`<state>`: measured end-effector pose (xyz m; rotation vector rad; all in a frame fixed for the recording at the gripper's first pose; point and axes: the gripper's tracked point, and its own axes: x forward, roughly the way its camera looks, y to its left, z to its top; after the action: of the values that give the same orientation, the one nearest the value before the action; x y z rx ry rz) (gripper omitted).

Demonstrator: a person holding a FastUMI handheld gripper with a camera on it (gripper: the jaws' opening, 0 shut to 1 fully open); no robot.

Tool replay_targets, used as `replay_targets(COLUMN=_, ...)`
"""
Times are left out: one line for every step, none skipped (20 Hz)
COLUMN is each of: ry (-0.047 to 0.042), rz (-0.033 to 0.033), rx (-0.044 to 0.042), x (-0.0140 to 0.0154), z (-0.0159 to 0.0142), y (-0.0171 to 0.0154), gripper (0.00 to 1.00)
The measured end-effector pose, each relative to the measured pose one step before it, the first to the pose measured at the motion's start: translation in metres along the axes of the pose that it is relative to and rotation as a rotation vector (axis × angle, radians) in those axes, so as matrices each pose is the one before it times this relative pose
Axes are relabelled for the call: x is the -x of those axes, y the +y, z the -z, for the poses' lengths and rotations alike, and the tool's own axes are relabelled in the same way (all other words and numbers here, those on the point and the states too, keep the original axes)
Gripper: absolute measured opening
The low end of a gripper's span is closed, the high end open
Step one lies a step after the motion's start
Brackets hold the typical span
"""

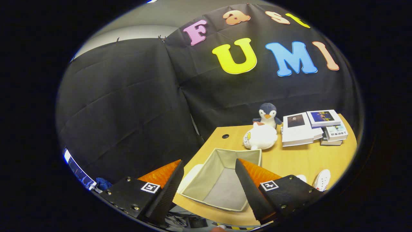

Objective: Open the storage box then place both shoes into the box .Put the left shoe in first, then the right shoe, with the right side of both shoes facing outward in a uniform manner.

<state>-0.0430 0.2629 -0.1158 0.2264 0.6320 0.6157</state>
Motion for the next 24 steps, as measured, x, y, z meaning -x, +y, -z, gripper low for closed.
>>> replay_targets(ry=-0.00085, rz=0.02261, rx=0.00781, x=0.00403, z=0.00077, y=-0.01187, gripper=0.97)
replay_targets(ry=0.00024, rz=0.02202, rx=0.00427, x=0.00400, z=0.00222, y=-0.01071, gripper=0.97)
replay_targets(ry=0.00212, rz=0.02104, rx=0.00156, x=0.00403, z=0.00077, y=-0.01193, gripper=0.97)
replay_targets(ry=0.00083, rz=0.02125, rx=-0.00085, x=0.00387, z=0.00177, y=-0.01202, gripper=0.97)
replay_targets(ry=0.00052, rz=0.02372, rx=-0.00142, x=0.00353, z=0.00030, y=-0.01213, gripper=0.97)
replay_targets(ry=0.00346, rz=0.01955, rx=-0.00240, x=0.00197, z=0.00263, y=-0.01170, gripper=0.97)
replay_targets(ry=0.00328, rz=0.01852, rx=-0.00461, x=0.00277, z=0.00162, y=-0.01146, gripper=0.97)
replay_targets(ry=0.00486, rz=0.01673, rx=-0.00550, x=0.00125, z=0.00298, y=-0.01190, gripper=0.97)
replay_targets(ry=0.00554, rz=0.01768, rx=-0.00540, x=0.00019, z=0.00271, y=-0.01142, gripper=0.98)
replay_targets(ry=0.00698, rz=0.01584, rx=-0.00489, x=0.00062, z=0.00460, y=-0.01032, gripper=0.97)
replay_targets(ry=0.00570, rz=0.01755, rx=-0.00317, x=-0.00011, z=0.00329, y=-0.01079, gripper=0.97)
replay_targets(ry=0.00662, rz=0.01661, rx=-0.00073, x=-0.00059, z=0.00335, y=-0.00987, gripper=0.98)
replay_targets(ry=0.01276, rz=0.00988, rx=-0.00075, x=-0.00111, z=0.00453, y=-0.00805, gripper=0.98)
replay_targets(ry=0.01130, rz=0.00732, rx=-0.00484, x=-0.00146, z=0.00519, y=-0.00688, gripper=0.98)
replay_targets(ry=0.01199, rz=0.00336, rx=-0.00502, x=-0.00157, z=0.00388, y=-0.00612, gripper=0.98)
replay_targets(ry=0.00936, rz=0.00580, rx=-0.00532, x=-0.00345, z=0.00465, y=-0.00624, gripper=0.98)
replay_targets(ry=0.01386, rz=0.00502, rx=-0.00566, x=-0.00218, z=0.00520, y=-0.00623, gripper=0.98)
replay_targets(ry=0.01227, rz=0.00385, rx=-0.00779, x=-0.00419, z=0.00543, y=-0.00619, gripper=0.98)
replay_targets(ry=0.01345, rz=0.00570, rx=-0.00919, x=-0.00488, z=0.00903, y=-0.00424, gripper=0.98)
replay_targets(ry=0.01962, rz=0.00692, rx=-0.01140, x=-0.00416, z=0.00699, y=-0.00677, gripper=0.98)
replay_targets(ry=0.01733, rz=0.00262, rx=-0.01269, x=-0.00410, z=0.00621, y=-0.00550, gripper=0.98)
replay_targets(ry=0.01850, rz=0.00606, rx=-0.01017, x=-0.00403, z=0.00645, y=-0.00582, gripper=0.98)
replay_targets(ry=0.01632, rz=0.00580, rx=-0.00570, x=-0.00356, z=0.00624, y=-0.00550, gripper=0.98)
replay_targets(ry=0.01725, rz=0.00959, rx=-0.00146, x=-0.00384, z=0.00589, y=-0.00651, gripper=0.98)
